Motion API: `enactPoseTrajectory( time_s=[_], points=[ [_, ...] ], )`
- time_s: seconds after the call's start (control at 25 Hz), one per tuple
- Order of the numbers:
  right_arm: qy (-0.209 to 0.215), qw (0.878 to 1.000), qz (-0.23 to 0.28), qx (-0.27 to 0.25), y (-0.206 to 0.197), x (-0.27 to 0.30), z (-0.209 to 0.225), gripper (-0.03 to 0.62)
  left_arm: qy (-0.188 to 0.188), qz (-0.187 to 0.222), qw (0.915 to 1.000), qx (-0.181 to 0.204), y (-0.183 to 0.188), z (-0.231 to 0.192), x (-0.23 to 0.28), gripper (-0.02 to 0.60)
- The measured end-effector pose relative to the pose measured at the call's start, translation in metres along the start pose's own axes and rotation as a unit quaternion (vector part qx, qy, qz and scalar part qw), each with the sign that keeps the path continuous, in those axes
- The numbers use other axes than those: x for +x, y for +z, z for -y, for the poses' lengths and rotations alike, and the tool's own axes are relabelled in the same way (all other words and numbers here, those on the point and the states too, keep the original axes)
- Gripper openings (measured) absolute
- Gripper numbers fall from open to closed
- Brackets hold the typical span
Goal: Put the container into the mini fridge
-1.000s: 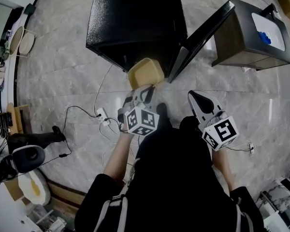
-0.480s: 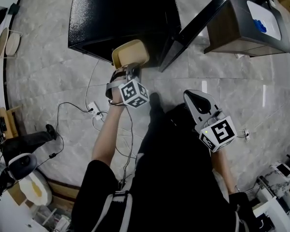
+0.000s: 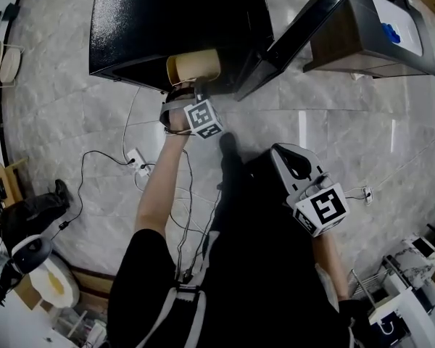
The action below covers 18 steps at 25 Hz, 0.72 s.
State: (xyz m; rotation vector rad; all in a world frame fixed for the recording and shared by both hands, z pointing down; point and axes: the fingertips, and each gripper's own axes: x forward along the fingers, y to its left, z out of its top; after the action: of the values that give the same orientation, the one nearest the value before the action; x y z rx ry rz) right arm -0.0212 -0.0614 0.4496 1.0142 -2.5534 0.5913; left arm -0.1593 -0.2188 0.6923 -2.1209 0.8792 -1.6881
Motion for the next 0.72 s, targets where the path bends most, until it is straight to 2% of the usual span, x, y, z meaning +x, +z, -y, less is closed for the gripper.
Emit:
enactPoseTrajectory(
  time_s=[0.56,0.72],
  points=[
    [-0.01,0.999,-0.025,0.019,-0.016,0.012,0.008,0.018,0.044,-0.017,0.9974,0.055,-0.002,-0.031,0.073,0.043],
    [-0.019,0.999,-0.027,0.023,-0.019,0.011,0.016,0.018,0.056,-0.023,0.9965,0.058,-0.004,-0.035,0.091,0.043]
  ],
)
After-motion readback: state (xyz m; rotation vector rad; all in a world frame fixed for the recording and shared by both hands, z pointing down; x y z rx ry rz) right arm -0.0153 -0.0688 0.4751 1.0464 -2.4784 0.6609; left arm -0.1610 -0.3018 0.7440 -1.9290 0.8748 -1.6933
